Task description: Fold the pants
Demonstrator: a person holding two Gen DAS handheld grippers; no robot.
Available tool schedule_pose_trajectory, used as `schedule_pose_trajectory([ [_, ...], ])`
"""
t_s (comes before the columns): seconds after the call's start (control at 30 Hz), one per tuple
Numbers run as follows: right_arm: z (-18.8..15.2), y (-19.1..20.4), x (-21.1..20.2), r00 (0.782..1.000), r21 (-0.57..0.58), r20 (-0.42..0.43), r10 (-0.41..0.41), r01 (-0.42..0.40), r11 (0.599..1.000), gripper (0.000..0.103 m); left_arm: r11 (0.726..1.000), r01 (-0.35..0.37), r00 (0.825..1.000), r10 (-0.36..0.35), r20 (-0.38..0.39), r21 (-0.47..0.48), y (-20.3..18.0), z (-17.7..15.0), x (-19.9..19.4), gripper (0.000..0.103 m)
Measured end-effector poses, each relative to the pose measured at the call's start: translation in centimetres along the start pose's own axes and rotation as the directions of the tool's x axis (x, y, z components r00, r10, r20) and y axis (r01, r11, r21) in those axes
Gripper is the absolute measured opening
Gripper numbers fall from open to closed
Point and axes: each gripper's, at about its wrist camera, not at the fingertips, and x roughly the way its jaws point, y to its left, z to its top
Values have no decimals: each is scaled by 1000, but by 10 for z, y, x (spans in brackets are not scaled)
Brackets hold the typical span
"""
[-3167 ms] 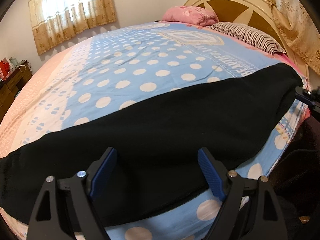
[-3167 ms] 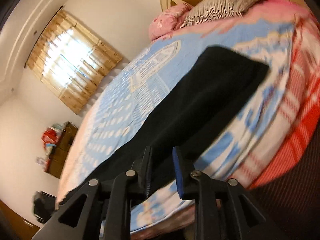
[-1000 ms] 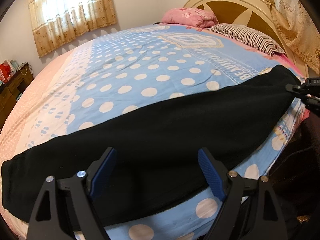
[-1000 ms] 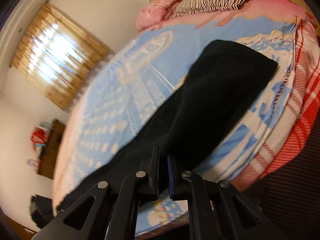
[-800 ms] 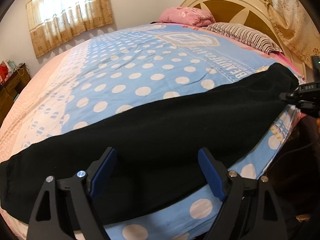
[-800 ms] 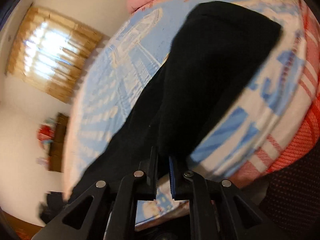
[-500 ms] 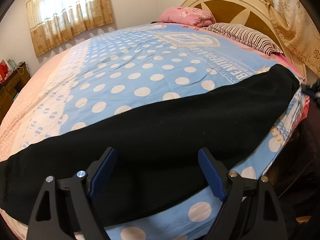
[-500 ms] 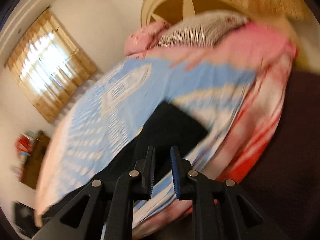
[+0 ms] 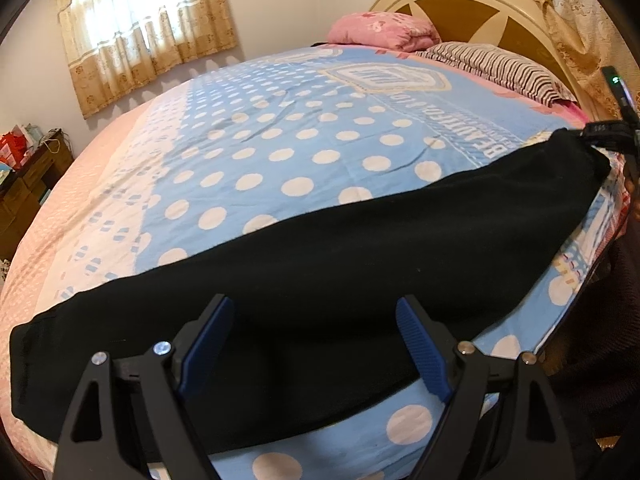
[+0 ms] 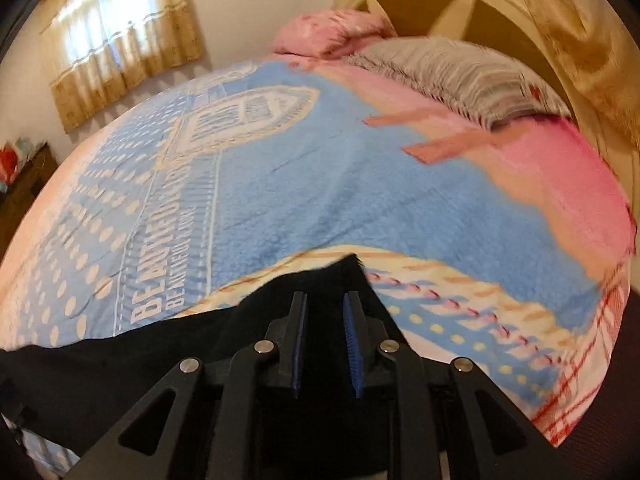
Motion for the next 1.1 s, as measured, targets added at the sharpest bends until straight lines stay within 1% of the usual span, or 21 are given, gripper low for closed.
schedule_pose_trajectory([
  [0.07,3,3,1,999,-7,22,-24,24,1000,14,1000,-5,1000,5,-6,1,0,0,2,87],
  [0.1,5,0,1,998,28,41,-44,43,999,10,1000,-8,1000,8,-10,2,-1,1,3,86],
  [0.2,6,-25,8,994,163,65,-93,81,983,10,1000,-14,1000,14,-14,3,-3,2,6,87],
  [0.27,1,-33,10,997,201,65,-41,27,979,10,1000,-23,1000,23,-3,-8,-3,4,5,87],
  [0.33,-3,-34,-9,992,222,123,21,-48,974,10,1000,-18,1000,18,2,-15,-1,5,4,87],
  [0.37,-4,-28,-25,979,195,178,97,-131,972,10,1000,-21,1000,21,3,-15,0,5,4,87],
  [0.4,-4,-20,-35,969,157,196,148,-180,971,13,1000,-25,1000,25,2,-14,2,5,5,87],
  [0.43,-4,-10,-43,960,115,196,201,-226,967,29,1000,-27,1000,27,-2,-16,3,4,6,87],
  [0.47,-4,6,-50,946,66,169,278,-292,954,44,999,-27,1000,27,-8,-21,3,4,8,87],
  [0.5,-6,18,-52,931,32,143,335,-342,939,73,999,-23,1000,23,-17,-28,4,5,12,87],
  [0.53,-8,29,-53,920,2,123,373,-376,927,79,999,-19,1000,19,-20,-31,3,5,13,87],
  [0.57,-12,47,-52,912,-52,85,401,-398,916,79,999,-12,1000,12,-21,-31,2,6,15,87],
  [0.63,-17,75,-45,929,-160,10,370,-363,918,78,1000,-1,1000,1,-14,-22,-3,7,14,87],
  [0.67,-21,91,-40,946,-240,-17,324,-319,917,76,1000,6,1000,-6,-9,-12,-6,7,13,87],
  [0.73,-29,113,-25,967,-348,-56,249,-253,903,56,1000,11,1000,-11,-3,4,-9,7,11,87],
  [0.77,-32,119,-13,972,-385,-94,214,-234,893,52,1000,12,1000,-12,-2,13,-10,6,10,87],
  [0.83,-35,122,5,976,-432,-130,172,-212,877,50,1000,9,1000,-9,-3,16,-9,5,9,87],
  [0.9,-38,126,11,979,-500,-136,149,-198,843,48,1000,2,1000,-2,-6,7,-5,3,9,87],
  [0.97,-38,129,6,984,-556,-135,117,-173,813,31,1000,0,1000,0,-6,-9,-1,3,9,87],
  [1.0,-37,128,4,983,-555,-143,112,-173,814,12,1000,-1,1000,1,-6,-15,1,3,8,87],
  [1.1,-33,121,-1,982,-525,-145,125,-183,831,8,1000,-4,1000,4,-5,-31,5,3,8,87],
])
